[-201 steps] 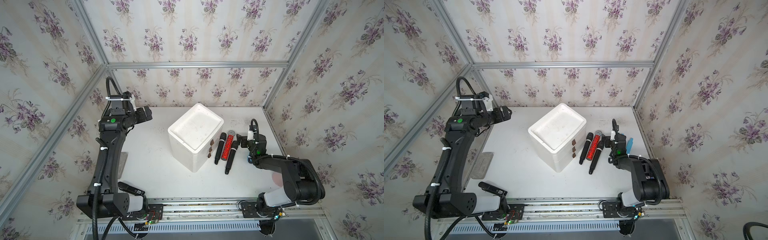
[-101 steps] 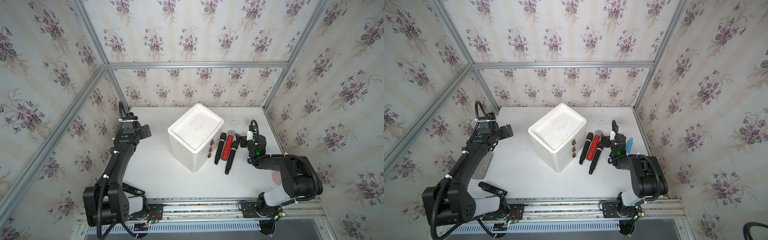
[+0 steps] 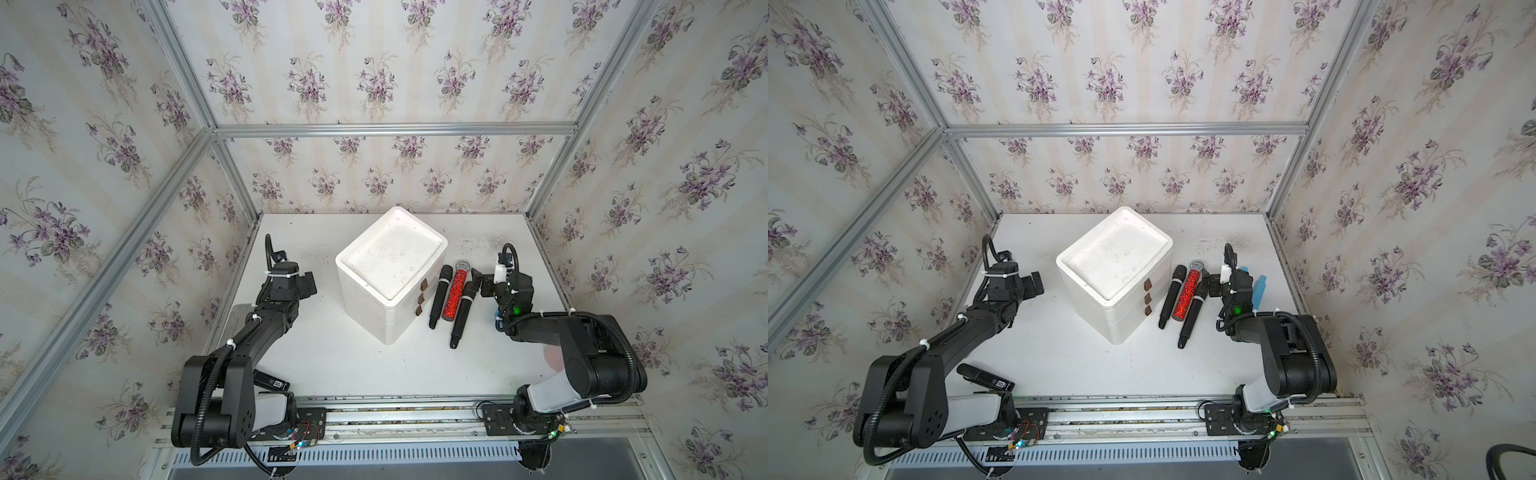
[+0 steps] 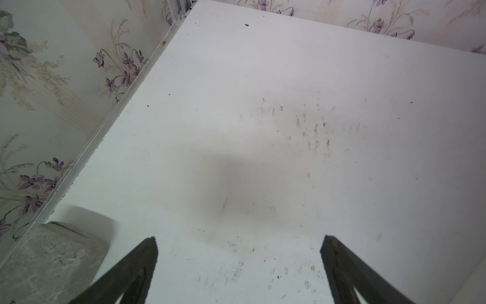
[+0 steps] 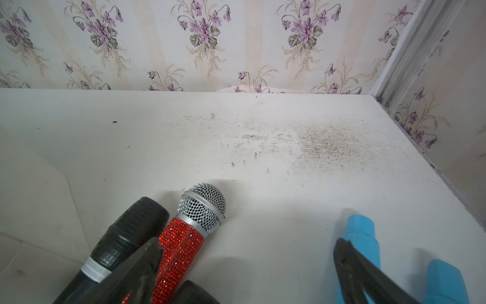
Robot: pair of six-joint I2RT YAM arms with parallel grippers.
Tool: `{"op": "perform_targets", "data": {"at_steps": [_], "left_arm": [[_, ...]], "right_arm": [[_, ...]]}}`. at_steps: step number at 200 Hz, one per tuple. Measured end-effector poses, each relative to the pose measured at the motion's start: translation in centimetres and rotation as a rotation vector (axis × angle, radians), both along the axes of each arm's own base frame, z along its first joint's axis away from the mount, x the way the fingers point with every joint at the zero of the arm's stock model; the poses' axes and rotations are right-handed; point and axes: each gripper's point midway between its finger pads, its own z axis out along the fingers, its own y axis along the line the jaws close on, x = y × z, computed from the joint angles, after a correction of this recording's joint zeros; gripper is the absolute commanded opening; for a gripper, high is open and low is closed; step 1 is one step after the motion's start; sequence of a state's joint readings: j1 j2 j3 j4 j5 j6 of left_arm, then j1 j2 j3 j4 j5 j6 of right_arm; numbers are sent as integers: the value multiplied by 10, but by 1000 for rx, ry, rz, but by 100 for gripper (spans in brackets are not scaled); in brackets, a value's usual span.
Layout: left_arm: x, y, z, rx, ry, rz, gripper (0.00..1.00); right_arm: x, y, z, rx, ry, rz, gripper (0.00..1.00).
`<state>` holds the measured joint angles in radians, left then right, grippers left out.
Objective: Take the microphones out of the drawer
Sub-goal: Reset both arms
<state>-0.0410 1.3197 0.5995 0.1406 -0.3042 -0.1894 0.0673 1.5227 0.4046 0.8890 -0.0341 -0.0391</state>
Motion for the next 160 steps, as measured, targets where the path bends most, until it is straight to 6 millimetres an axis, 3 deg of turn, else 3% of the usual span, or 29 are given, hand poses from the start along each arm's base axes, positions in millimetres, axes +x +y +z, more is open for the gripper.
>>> {"op": "perform_targets", "data": {"at_steps": [54, 93, 122, 160], "left_arm": [[-2, -4, -13, 77, -75, -13, 99], [8, -5, -1, 96, -146, -18, 99], [23, -16, -6, 91, -143, -86, 99], [24, -33, -21, 81, -127, -192, 99]], "right_arm": [[-7, 0, 2, -1, -25, 4, 100], [-10, -5, 4, 2, -46, -25, 100], [-10, -15, 8, -2, -65, -87, 100], [-15, -24, 10, 7, -83, -139, 100]]}}
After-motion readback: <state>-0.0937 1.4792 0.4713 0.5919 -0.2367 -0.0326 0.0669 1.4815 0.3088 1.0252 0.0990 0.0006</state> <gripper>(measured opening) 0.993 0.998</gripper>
